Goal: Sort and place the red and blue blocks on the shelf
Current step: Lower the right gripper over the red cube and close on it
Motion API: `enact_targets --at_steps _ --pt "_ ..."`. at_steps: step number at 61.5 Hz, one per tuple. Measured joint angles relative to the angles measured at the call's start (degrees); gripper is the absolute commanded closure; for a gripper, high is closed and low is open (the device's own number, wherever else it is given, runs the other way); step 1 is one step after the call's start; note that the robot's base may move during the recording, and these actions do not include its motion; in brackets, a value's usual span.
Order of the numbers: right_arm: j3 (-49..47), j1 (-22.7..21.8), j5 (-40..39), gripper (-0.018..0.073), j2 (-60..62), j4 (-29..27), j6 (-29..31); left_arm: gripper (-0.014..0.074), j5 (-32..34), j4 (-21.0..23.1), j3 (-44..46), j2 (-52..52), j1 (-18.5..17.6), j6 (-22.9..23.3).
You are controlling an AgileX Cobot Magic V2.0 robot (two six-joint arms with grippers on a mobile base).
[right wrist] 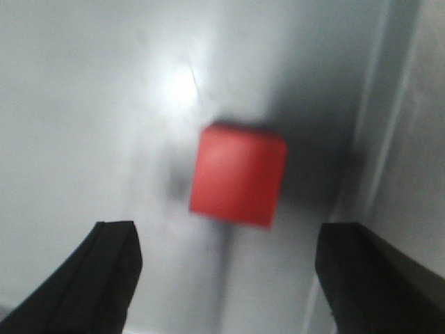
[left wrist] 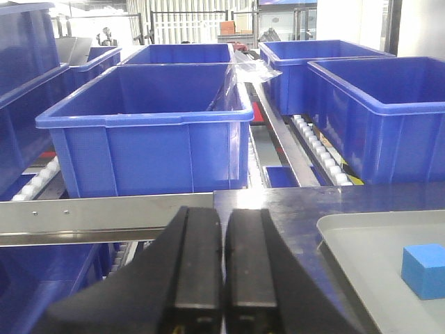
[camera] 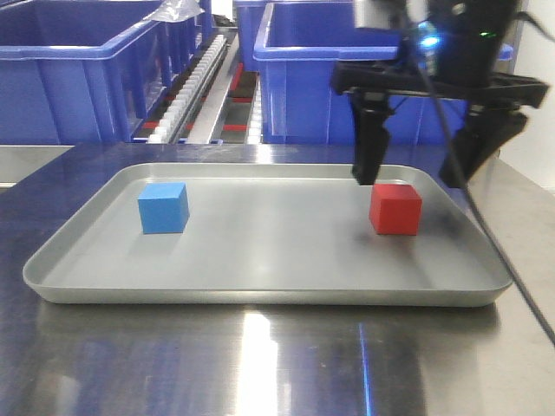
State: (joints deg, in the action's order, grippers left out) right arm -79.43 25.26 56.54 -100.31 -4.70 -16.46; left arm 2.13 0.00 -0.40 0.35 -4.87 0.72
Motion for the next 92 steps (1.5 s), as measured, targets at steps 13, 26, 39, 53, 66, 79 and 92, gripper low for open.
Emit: enact_targets --at_steps 13,26,39,53,66,79,92 --pt "-2.90 0.10 -0.12 -0.0067 -4.62 0.24 -0.34 0.0472 0.00 0.00 0.00 0.00 0.00 0.00" --pt "-3.03 0.10 -0.20 -0.0067 -7.62 0.41 -0.79 0.0472 0.00 0.00 0.00 0.00 0.00 0.00" --pt "-3.03 0.10 -0.81 -0.0067 -8.02 0.51 -5.56 0.0472 0.00 0.00 0.00 0.00 0.00 0.00" --pt "-3.03 0.10 -1.07 -0.0064 -8.02 1.15 -6.32 0.0472 0.00 0.00 0.00 0.00 0.00 0.00" --pt "-3.03 0.10 -1.07 -0.0002 -8.02 1.13 -6.42 0.0472 0.00 0.00 0.00 0.00 0.00 0.00" --pt "-3.03 0.10 -0.84 0.0388 -8.02 1.92 -6.53 0.0472 0.00 0.00 0.00 0.00 0.00 0.00" --pt "-3.03 0.10 -0.75 0.0502 -8.02 2.03 -6.53 0.0472 0.00 0.00 0.00 0.00 0.00 0.00"
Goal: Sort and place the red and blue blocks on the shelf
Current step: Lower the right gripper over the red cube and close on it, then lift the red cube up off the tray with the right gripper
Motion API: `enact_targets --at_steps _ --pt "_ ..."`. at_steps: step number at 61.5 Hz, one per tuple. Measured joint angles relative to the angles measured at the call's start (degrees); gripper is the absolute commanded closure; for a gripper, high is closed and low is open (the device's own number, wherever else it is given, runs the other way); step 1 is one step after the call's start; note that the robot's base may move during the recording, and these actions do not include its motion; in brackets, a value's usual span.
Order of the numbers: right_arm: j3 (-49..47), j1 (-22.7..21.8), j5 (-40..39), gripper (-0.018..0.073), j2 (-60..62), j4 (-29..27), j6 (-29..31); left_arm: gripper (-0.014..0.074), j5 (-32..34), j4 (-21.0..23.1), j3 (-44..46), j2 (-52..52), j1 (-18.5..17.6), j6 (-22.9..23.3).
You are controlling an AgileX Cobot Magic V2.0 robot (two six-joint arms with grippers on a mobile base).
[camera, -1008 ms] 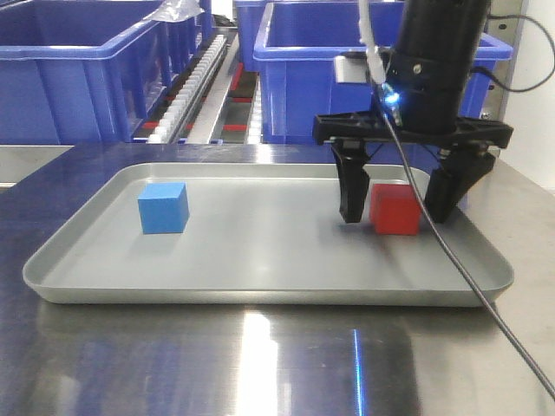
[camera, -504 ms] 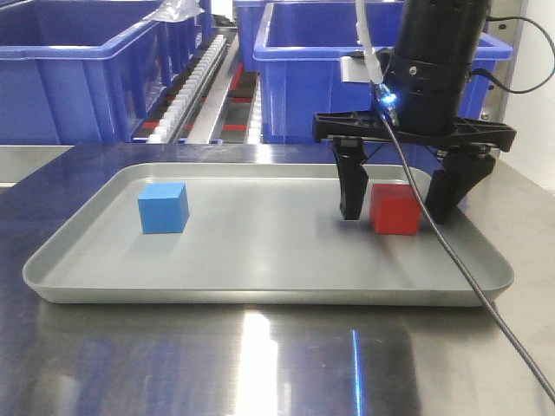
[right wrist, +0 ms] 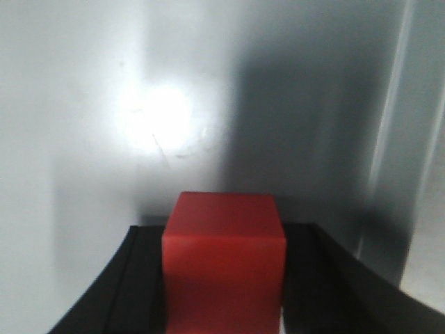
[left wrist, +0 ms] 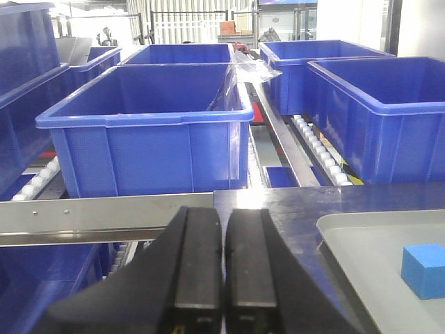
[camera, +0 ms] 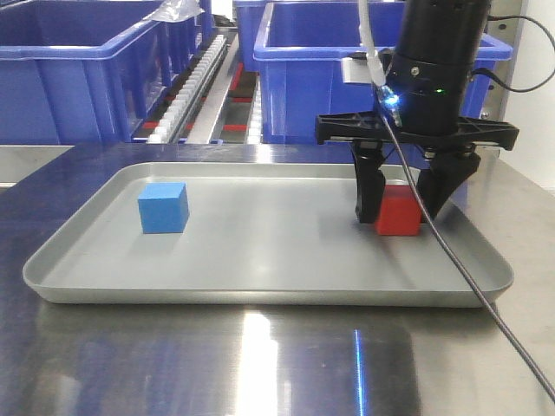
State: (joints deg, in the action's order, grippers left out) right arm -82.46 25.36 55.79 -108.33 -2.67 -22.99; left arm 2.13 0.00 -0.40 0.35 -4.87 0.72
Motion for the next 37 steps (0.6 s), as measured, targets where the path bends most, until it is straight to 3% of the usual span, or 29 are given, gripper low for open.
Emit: enact_targets --at_steps 11,24,37 --pt "0.00 0.00 0.00 0.0502 2.38 0.50 1.12 0.0472 0.00 0.00 0.00 0.00 0.00 0.00" --pt "0.41 0.00 -3.56 0.0502 9.00 0.90 10.73 0.0472 0.00 0.00 0.00 0.00 0.00 0.00" --pt "7.28 -1.66 -13.80 0.0502 17.61 1.04 15.80 0.0472 0.00 0.00 0.00 0.00 0.00 0.00"
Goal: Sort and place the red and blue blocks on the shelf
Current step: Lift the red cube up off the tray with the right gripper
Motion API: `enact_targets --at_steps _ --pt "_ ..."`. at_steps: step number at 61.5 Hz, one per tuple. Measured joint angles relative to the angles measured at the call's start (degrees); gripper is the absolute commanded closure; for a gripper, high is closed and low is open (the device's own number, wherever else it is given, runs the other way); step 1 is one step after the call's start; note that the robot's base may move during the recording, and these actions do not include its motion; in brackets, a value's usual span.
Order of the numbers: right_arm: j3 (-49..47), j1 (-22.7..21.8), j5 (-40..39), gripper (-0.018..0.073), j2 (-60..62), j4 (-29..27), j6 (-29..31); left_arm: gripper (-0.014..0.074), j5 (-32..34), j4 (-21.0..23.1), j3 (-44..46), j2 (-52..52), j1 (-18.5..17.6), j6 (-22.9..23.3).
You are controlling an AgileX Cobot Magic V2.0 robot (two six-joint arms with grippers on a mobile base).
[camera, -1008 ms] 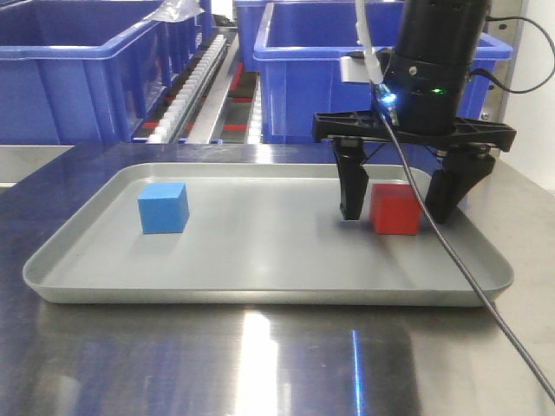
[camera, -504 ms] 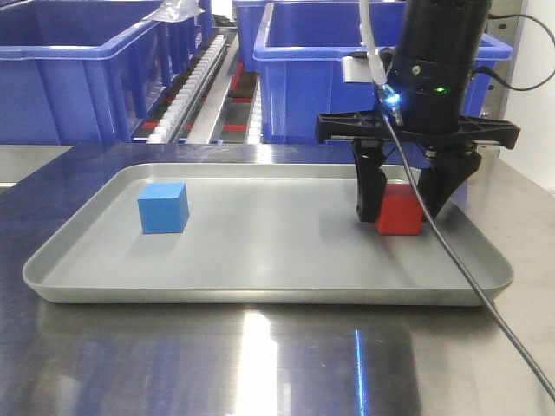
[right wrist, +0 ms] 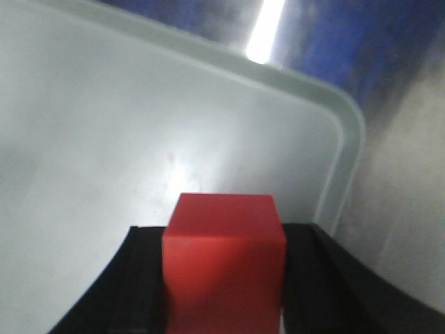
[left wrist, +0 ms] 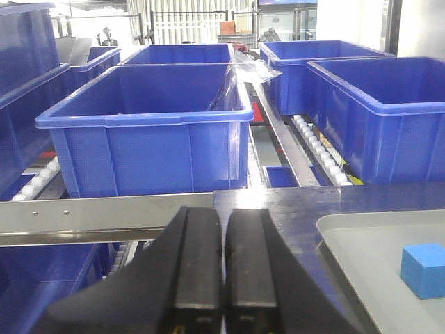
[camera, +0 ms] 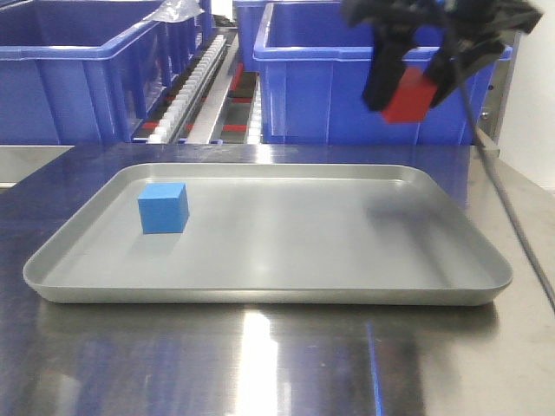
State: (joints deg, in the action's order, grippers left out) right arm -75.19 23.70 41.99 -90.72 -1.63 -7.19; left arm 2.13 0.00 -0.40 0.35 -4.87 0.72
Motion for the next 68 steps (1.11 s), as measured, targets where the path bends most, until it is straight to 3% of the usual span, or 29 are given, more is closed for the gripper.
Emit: enact_targets --at_steps 17,37,47,68 --pt "16.86 -7.01 -18.14 0.0503 12.23 0.22 0.52 0.0472 0.00 0.00 0.00 0.00 0.00 0.00" --pt "34.83 -16.18 -32.65 0.0503 28.16 0.40 0.64 0.0472 0.00 0.00 0.00 0.00 0.00 0.00" --pt "41.69 -19.13 -34.89 0.0503 37.63 0.40 0.64 0.0472 0.00 0.00 0.00 0.00 0.00 0.00" --pt "50.53 -19.35 -34.97 0.0503 58.93 0.40 0.77 0.0472 0.00 0.00 0.00 0.00 0.00 0.00"
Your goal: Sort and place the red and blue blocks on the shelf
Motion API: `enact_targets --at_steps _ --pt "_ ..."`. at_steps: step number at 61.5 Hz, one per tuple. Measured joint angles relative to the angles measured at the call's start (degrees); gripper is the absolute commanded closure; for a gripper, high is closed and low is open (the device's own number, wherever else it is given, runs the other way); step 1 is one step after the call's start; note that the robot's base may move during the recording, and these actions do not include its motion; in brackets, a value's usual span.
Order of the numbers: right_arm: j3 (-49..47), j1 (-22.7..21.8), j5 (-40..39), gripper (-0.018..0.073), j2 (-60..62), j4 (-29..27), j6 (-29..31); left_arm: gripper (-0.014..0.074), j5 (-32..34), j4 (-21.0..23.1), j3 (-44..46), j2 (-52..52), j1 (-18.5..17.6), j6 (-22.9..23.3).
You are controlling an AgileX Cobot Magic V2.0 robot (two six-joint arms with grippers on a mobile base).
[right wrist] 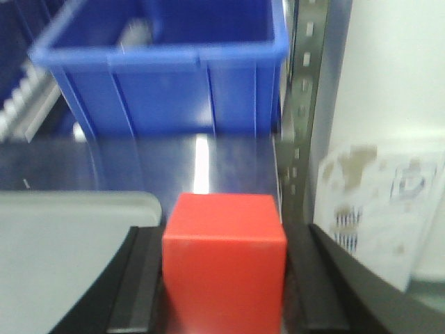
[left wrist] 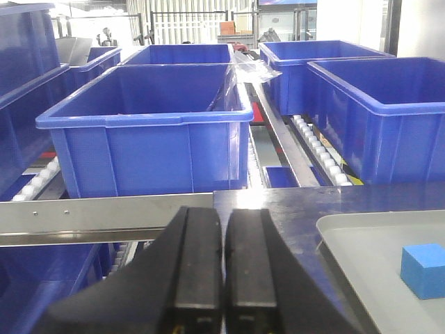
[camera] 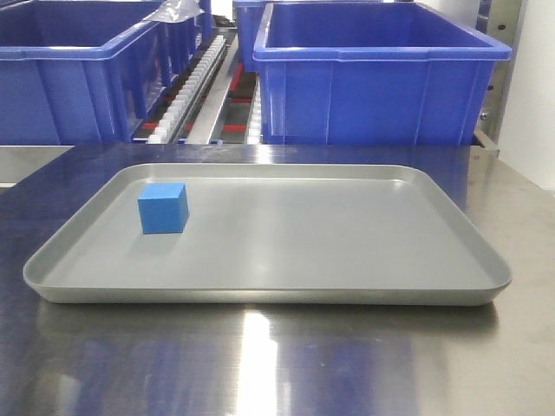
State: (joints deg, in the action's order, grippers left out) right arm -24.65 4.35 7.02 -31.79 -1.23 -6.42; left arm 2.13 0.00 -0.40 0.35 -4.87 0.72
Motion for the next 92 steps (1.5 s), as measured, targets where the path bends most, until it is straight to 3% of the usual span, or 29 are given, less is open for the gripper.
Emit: enact_targets --at_steps 15,92 --pt "1.17 0.00 0.85 0.0503 8.79 0.00 0.00 0.0472 0.00 0.00 0.00 0.00 0.00 0.00" --pt "1.19 0.00 1.24 0.0503 9.09 0.00 0.13 0.0472 0.00 0.00 0.00 0.00 0.00 0.00"
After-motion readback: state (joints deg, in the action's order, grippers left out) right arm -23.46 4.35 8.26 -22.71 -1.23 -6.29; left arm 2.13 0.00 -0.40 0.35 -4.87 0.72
